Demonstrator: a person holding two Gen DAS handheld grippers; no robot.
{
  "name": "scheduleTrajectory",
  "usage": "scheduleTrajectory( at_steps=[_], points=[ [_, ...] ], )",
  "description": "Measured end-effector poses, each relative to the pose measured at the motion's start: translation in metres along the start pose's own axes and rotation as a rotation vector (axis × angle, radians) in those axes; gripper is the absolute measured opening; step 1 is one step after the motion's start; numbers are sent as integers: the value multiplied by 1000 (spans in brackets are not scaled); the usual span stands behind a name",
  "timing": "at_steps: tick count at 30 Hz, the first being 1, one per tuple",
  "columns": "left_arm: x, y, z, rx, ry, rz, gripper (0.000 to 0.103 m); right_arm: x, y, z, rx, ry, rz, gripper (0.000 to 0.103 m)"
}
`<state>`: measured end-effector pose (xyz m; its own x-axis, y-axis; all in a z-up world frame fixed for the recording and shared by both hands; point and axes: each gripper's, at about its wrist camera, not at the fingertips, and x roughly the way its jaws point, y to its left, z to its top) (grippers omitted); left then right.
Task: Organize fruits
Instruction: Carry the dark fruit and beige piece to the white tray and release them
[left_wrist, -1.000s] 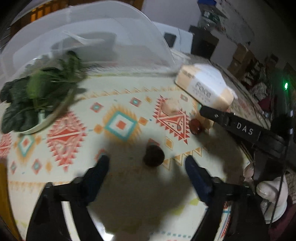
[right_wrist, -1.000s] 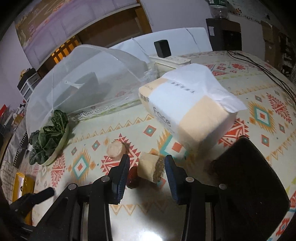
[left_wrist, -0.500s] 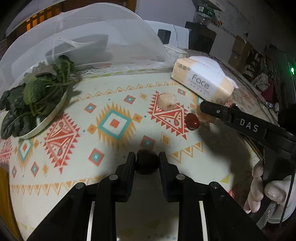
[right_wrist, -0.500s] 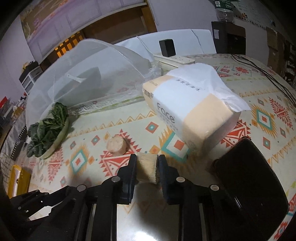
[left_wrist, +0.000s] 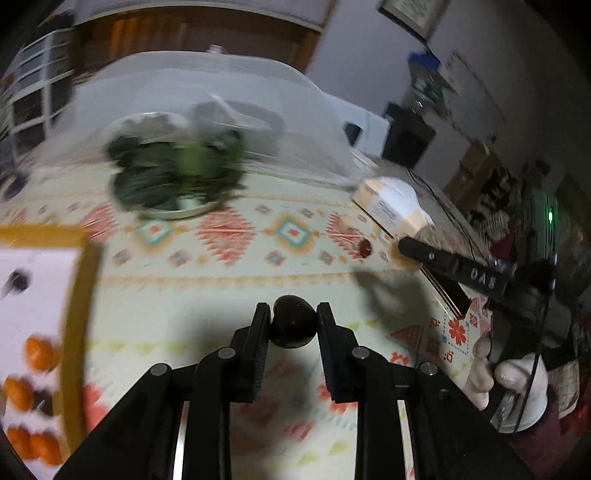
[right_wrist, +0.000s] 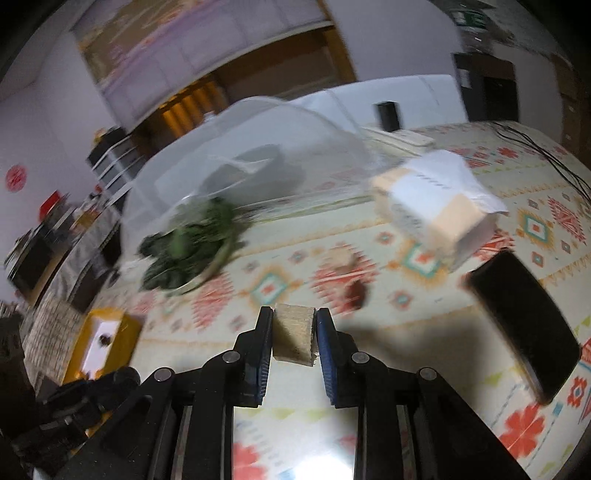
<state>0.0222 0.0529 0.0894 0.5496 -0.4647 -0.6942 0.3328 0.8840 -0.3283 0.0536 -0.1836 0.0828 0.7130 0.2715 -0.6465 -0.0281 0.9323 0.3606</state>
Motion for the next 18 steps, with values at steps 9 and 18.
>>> scheduleTrajectory(
  at_steps=[9,18],
  points=[
    [-107,123,-51,-209,-112,162,25,12,138,-48,-174,76,183,25],
    [-142,221,-95,-329,-123,354,25,67,258,-89,-277,200,304,25]
  ],
)
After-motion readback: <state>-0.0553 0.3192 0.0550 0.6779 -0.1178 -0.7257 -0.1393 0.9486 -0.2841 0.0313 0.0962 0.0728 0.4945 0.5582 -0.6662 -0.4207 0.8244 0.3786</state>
